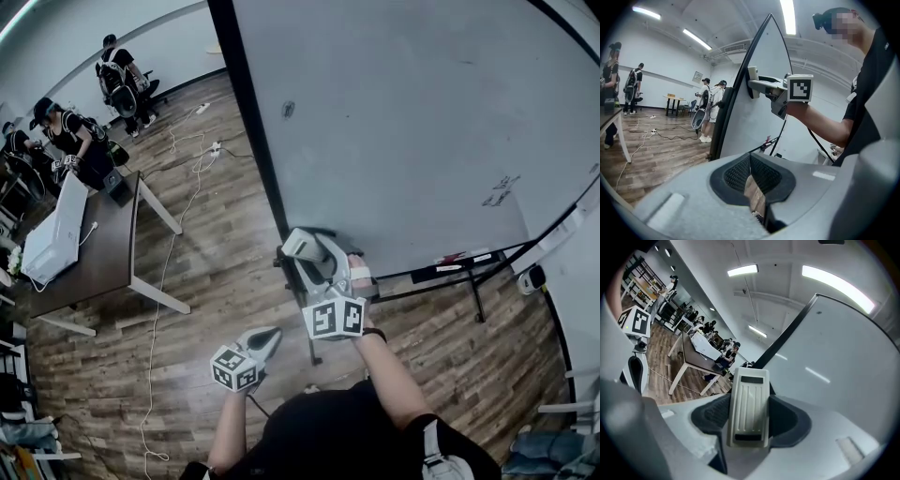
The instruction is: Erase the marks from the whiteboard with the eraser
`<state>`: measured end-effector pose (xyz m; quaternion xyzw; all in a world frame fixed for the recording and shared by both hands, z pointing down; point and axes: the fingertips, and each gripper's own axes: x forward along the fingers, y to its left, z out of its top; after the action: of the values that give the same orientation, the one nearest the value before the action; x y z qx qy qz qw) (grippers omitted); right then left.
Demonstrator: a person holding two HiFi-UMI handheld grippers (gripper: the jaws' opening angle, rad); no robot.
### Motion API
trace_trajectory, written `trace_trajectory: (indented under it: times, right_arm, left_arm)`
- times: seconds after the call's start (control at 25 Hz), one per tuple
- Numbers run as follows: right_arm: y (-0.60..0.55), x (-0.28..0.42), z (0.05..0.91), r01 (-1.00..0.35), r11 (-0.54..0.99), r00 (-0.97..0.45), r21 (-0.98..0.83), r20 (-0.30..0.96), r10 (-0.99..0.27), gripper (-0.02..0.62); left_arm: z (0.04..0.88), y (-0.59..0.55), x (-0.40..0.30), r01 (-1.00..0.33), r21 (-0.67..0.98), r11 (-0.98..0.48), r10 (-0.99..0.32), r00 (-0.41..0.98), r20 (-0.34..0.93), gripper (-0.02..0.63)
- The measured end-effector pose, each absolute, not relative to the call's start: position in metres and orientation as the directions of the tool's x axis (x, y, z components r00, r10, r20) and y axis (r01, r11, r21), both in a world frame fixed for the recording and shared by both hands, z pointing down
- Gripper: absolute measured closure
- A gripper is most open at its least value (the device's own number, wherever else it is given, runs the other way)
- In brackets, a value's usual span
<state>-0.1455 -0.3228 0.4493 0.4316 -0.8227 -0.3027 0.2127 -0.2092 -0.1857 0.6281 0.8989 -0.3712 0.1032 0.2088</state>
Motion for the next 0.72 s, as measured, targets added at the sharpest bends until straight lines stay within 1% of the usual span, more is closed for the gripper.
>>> trace_trajectory:
  times: [0.28,0.56,0.72]
  right_arm:
    - [-0.322,-0.147,0.45,-0.583,0.497,-0.566,0.642,0.117,-0.816,0.342]
    - [-0.323,-0.134,0.397,-0.654,0.505,-0.592,0.563,0.035,-0.805,0.342]
    - [-0.326,-0.119,0.385,-0.686,0.502,-0.588,0.527,0.005,-0.809,0.342]
  left_arm:
    - [0.628,-0.186,-0.206,-0.714,0.298,-0.634,-0.628,0.7,0.34,0.595]
    - [0.625,-0.188,-0.202,-0.716,0.299,-0.63,-0.634,0.697,0.335,0.595]
    - [0.623,-0.192,-0.196,-0.713,0.296,-0.635,-0.633,0.701,0.329,0.595]
